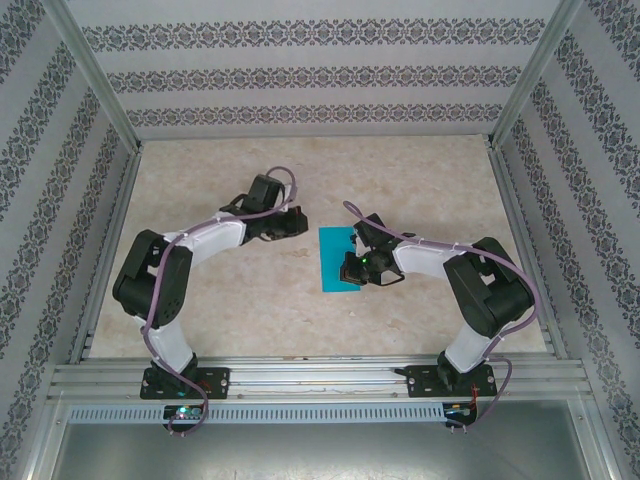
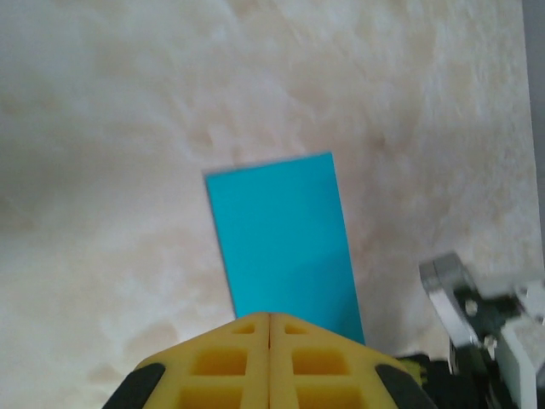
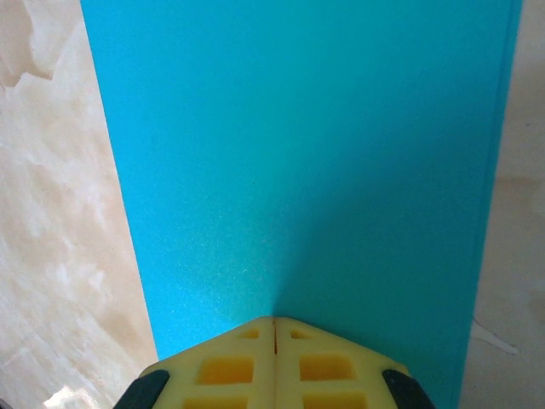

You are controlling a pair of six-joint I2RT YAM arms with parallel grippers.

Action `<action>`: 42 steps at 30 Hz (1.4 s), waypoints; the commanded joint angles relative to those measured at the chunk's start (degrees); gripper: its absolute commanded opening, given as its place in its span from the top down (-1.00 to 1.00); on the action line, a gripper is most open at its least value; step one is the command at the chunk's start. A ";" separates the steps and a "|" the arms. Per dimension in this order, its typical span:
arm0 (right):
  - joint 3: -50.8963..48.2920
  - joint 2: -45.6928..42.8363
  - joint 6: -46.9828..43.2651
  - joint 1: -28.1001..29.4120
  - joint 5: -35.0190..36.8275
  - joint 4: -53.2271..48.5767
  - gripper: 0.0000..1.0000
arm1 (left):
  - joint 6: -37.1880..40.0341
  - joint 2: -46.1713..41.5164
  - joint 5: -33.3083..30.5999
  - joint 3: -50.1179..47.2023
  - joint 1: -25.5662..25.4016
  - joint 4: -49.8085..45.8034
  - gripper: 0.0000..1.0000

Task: Fold a paper plane with a square sheet of paper (fold left side to right side)
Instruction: First fold the square sheet of paper in half at the center of the table, then hold the square sheet of paper at the center of the table, then fold the triangle a second time at the center of the table.

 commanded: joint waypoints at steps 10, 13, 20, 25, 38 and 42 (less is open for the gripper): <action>-2.59 2.87 0.11 -0.86 5.63 -6.19 1.00 | -6.71 5.45 4.38 -0.05 -5.67 6.38 0.85; -2.11 3.25 -0.06 -0.71 5.20 -6.27 1.00 | -6.60 7.73 4.34 1.44 -6.29 5.94 0.85; -1.20 3.61 0.02 -0.29 4.78 -6.26 1.00 | -6.24 10.93 3.01 1.45 -6.55 5.02 0.85; -0.28 2.82 0.10 -0.18 3.40 -6.28 1.00 | -5.90 12.62 2.42 0.95 -6.52 3.54 0.86; 3.88 -7.16 -2.11 -5.84 -4.59 -8.97 0.39 | -5.14 13.12 2.39 -1.66 -6.69 3.24 0.92; 1.79 -7.76 -4.10 -8.09 -8.05 -10.60 0.31 | -4.86 13.13 2.38 -1.88 -6.78 3.28 0.92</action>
